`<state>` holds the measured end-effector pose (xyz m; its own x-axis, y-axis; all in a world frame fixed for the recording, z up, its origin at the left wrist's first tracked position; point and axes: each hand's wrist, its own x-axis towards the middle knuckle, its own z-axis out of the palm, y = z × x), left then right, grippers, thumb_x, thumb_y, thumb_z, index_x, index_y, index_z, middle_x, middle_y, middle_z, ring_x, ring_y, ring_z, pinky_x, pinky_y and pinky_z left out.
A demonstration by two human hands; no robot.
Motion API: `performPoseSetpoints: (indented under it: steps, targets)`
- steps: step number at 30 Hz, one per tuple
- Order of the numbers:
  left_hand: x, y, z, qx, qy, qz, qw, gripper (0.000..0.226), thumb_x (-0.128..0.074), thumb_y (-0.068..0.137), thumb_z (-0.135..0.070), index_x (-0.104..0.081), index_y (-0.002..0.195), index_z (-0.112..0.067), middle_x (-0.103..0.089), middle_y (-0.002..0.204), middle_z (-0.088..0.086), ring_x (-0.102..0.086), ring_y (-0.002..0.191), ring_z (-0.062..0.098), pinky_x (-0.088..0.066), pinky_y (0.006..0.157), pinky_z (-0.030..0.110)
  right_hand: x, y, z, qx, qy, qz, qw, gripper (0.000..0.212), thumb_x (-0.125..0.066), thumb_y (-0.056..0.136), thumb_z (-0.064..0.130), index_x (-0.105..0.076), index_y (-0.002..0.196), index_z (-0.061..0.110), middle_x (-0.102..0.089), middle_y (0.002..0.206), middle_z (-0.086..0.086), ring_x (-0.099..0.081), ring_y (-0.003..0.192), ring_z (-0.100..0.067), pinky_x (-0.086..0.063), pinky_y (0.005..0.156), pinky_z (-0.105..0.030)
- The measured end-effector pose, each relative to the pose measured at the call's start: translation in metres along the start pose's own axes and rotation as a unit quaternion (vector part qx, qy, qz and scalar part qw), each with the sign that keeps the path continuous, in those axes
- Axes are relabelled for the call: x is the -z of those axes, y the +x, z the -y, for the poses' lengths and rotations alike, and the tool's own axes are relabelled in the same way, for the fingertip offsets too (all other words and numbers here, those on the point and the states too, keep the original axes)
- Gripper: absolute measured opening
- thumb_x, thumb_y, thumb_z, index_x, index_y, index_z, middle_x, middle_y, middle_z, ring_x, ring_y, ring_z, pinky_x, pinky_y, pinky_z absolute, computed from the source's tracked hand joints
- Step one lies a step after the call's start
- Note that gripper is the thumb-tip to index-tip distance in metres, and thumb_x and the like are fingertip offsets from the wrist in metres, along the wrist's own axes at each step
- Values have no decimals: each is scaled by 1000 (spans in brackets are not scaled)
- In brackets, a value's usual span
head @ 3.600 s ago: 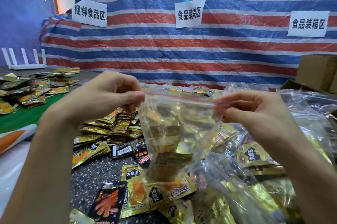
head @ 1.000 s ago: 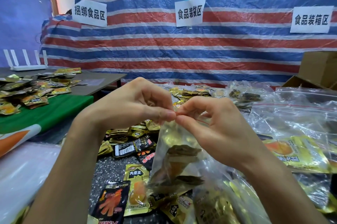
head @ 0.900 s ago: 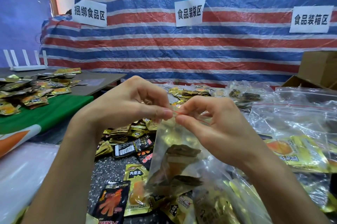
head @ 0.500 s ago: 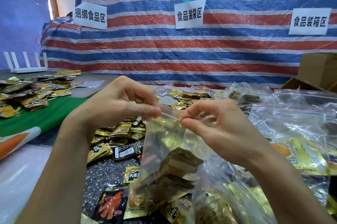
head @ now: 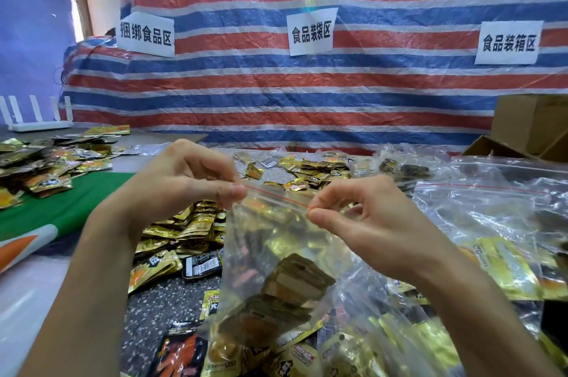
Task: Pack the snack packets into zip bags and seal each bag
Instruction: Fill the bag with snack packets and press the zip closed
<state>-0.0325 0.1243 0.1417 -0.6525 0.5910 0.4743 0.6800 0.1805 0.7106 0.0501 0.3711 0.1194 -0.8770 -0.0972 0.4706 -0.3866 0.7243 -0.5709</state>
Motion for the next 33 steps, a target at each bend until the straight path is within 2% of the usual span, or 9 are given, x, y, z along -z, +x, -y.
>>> performPoseSetpoints:
  steps: [5,8,12,17,21,25,27,29,33]
  targets:
    - [2,-2,0,0,-8,-14,1000,10,-73,73,-11,-74,68,-2,-65,69,22,-61,67,24,-51,64,26,4,0,-4,-1,1,1,1000,11,-74,89,31,-75,79,27,-70,83,17,-64,84,-4,-53,86,-36]
    - [3,-3,0,0,-11,-24,1000,12,-73,71,-14,-74,66,-3,-65,68,21,-60,67,24,-50,65,26,5,1,-5,-2,2,10,1000,12,-74,89,29,-76,78,25,-71,83,14,-64,82,-7,-53,85,-38]
    - [4,-3,3,-1,-12,-28,1000,12,-74,72,-14,-74,66,-4,-64,67,21,-59,66,24,-49,65,27,10,0,-6,-16,9,28,999,13,-75,89,30,-75,76,26,-72,81,13,-63,75,-3,-49,68,-20]
    - [8,-3,9,3,-18,-34,999,8,-74,73,-12,-76,67,-7,-66,65,12,-61,65,19,-51,63,23,17,-2,-10,-34,12,39,999,12,-75,88,28,-75,77,26,-72,82,15,-63,75,1,-45,64,-13]
    - [8,-3,10,4,-17,-37,999,9,-73,74,-12,-77,66,-12,-66,64,9,-61,65,17,-52,65,23,21,-2,-10,-40,13,39,998,15,-75,87,31,-75,74,24,-72,79,12,-65,76,-7,-50,68,-22]
    - [7,-4,10,7,-20,-46,999,8,-73,73,-10,-77,66,-10,-66,65,13,-61,66,21,-52,66,25,25,-4,-10,-41,10,37,998,19,-75,85,37,-75,73,22,-72,76,1,-66,72,-15,-53,71,-32]
    - [7,-5,10,6,-20,-58,998,7,-74,72,-11,-77,66,-9,-65,66,17,-61,66,24,-52,66,25,28,-5,-11,-37,6,31,999,26,-76,83,41,-74,70,18,-70,70,-6,-63,64,-18,-51,64,-32]
    - [7,-6,10,6,-18,-63,998,8,-75,72,-14,-76,67,-9,-65,66,18,-61,66,24,-52,67,25,30,-6,-12,-36,5,28,999,34,-76,81,45,-72,68,14,-66,67,-9,-55,56,-12,-46,56,-27]
    - [6,-7,11,11,-18,-72,997,9,-75,73,-16,-76,68,-8,-67,68,19,-62,68,25,-50,73,35,31,-5,-15,-30,0,37,999,50,-70,74,59,-70,69,9,-63,65,-11,-49,53,-7,-41,51,-20]
